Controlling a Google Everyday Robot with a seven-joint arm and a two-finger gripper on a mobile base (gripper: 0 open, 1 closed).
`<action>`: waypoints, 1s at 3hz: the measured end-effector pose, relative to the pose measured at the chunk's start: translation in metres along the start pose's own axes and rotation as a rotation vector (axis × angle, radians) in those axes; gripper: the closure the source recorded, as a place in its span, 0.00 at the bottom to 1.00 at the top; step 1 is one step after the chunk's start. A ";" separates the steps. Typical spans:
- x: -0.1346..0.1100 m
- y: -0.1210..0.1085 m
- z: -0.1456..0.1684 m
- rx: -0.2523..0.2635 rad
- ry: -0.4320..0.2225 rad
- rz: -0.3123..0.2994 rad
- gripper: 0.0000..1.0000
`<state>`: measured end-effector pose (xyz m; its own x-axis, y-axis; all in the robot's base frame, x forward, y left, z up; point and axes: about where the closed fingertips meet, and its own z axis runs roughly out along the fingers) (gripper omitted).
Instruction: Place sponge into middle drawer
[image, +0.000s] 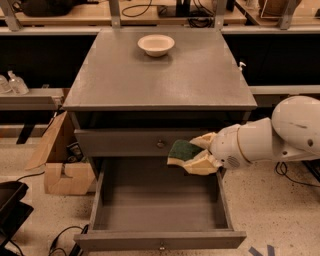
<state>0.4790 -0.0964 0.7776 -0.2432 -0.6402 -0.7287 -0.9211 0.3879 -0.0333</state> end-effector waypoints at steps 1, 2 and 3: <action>0.033 -0.004 0.067 -0.008 -0.001 0.008 1.00; 0.079 -0.012 0.154 -0.025 -0.025 0.025 1.00; 0.118 -0.035 0.219 0.005 -0.067 0.063 1.00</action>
Offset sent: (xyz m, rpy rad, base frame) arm 0.0957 0.0687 -0.2848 0.0955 -0.0190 -0.0829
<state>0.5489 -0.0401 0.5428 -0.2793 -0.5690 -0.7734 -0.9032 0.4292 0.0104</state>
